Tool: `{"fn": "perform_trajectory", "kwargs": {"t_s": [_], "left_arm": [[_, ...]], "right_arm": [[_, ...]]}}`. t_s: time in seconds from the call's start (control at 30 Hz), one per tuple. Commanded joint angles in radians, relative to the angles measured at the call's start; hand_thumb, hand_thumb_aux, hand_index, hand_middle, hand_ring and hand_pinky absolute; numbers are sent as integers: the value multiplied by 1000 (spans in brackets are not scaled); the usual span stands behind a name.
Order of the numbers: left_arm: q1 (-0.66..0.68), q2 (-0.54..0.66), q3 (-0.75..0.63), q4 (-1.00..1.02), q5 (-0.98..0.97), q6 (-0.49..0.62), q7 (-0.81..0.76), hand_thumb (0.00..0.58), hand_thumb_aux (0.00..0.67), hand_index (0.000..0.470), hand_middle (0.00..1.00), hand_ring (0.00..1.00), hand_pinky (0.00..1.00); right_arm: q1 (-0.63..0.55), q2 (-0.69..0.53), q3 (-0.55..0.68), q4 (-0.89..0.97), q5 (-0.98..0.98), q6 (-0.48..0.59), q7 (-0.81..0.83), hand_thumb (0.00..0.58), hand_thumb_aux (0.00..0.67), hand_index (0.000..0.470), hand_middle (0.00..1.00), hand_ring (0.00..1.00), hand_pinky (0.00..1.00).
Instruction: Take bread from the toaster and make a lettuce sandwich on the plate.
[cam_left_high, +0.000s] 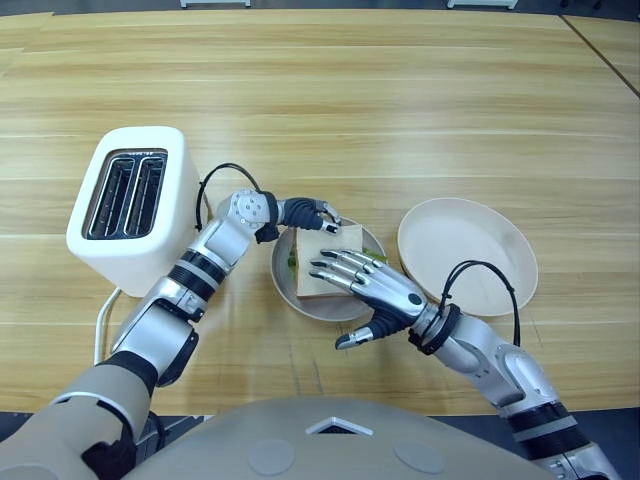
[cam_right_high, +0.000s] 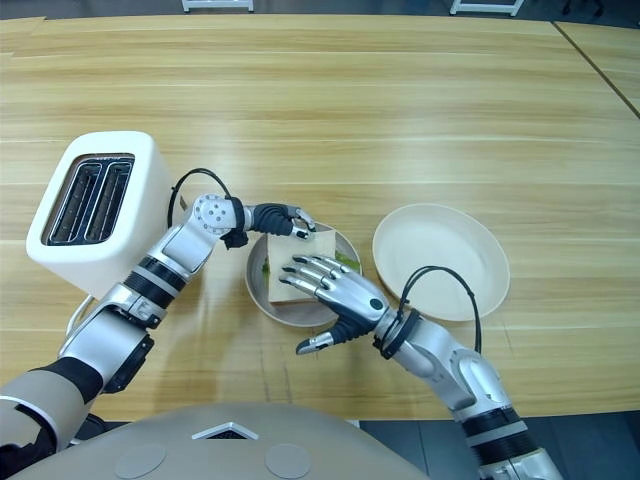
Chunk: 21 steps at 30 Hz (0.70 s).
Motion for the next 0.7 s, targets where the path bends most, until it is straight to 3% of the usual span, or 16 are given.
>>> {"fn": "perform_trajectory", "kwargs": {"t_s": [0.03, 0.17, 0.2, 0.23, 0.27, 0.4, 0.47, 0.57, 0.6, 0.63, 0.67, 0.7], "left_arm": [[-38, 12, -59, 78, 118, -138, 119, 580, 670, 470, 1000, 1000, 1000], [-78, 59, -192, 97, 393, -330, 414, 580, 670, 470, 1000, 1000, 1000], [-96, 74, -234, 94, 491, -347, 521, 564, 560, 393, 1000, 1000, 1000], [-115, 87, -269, 87, 589, -342, 629, 0, 0, 0, 196, 196, 196], [-134, 102, -302, 70, 691, -316, 735, 0, 0, 0, 0, 0, 0], [-160, 136, -323, -8, 901, -235, 960, 0, 0, 0, 0, 0, 0], [-160, 153, -292, -64, 997, -131, 1062, 0, 0, 0, 0, 0, 0], [-62, 154, -138, -321, 874, -115, 1066, 0, 0, 0, 0, 0, 0], [5, 130, -79, -432, 732, -130, 999, 0, 0, 0, 0, 0, 0], [76, 103, -36, -545, 571, -137, 914, 31, 18, 13, 0, 0, 0], [146, 92, -11, -656, 440, -122, 825, 494, 413, 289, 0, 0, 0], [210, 119, -11, -759, 372, -120, 752, 580, 670, 470, 667, 667, 667]], "right_arm": [[-32, 27, 66, 102, -57, 81, 67, 0, 0, 0, 0, 0, 0], [-62, 51, 99, 129, -50, 149, 99, 0, 0, 0, 0, 0, 0], [-66, 51, 108, 132, -48, 161, 111, 0, 0, 0, 0, 0, 0], [-69, 54, 116, 134, -44, 174, 123, 0, 0, 0, 0, 0, 0], [-72, 58, 124, 136, -36, 183, 135, 0, 0, 0, 0, 0, 0], [-85, 65, 141, 131, -15, 207, 141, 0, 0, 0, 0, 0, 0], [-91, 78, 136, 121, 0, 211, 116, 0, 0, 0, 0, 0, 0], [-98, 119, 84, 62, 72, 193, 33, 0, 0, 0, 0, 0, 0], [-92, 138, 50, 17, 130, 187, 13, 96, 58, 41, 0, 0, 0], [-81, 155, 14, -32, 205, 185, 5, 368, 265, 186, 0, 0, 0], [-71, 165, -20, -79, 287, 182, 9, 580, 670, 470, 0, 0, 0], [-56, 165, -50, -123, 378, 184, 28, 580, 670, 470, 467, 467, 467]]}}
